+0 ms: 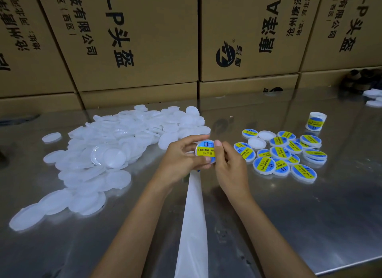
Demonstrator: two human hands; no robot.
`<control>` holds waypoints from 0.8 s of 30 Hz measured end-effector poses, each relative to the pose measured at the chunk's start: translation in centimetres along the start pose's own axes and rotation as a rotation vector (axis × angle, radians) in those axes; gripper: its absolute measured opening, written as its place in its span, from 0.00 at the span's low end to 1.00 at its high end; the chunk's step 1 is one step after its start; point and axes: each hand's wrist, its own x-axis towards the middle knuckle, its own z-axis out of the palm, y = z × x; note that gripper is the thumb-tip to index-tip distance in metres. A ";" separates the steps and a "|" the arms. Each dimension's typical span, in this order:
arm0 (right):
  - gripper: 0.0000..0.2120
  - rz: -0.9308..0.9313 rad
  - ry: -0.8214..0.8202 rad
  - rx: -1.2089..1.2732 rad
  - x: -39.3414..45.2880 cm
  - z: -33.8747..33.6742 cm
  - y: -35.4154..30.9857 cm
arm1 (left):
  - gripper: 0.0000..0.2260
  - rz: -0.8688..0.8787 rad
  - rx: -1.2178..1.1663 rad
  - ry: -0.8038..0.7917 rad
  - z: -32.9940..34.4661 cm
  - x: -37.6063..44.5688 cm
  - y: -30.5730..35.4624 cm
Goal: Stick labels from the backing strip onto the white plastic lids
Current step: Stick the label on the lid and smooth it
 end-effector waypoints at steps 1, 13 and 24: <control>0.19 0.009 -0.020 0.045 0.0 0.0 0.0 | 0.20 -0.006 -0.033 0.031 0.0 0.0 0.0; 0.16 -0.032 -0.148 -0.036 -0.6 0.3 0.1 | 0.06 0.032 -0.018 0.249 -0.9 0.5 0.0; 0.20 0.039 -0.039 -0.003 -0.1 0.0 0.4 | 0.23 0.041 0.139 0.010 -0.9 0.4 -0.1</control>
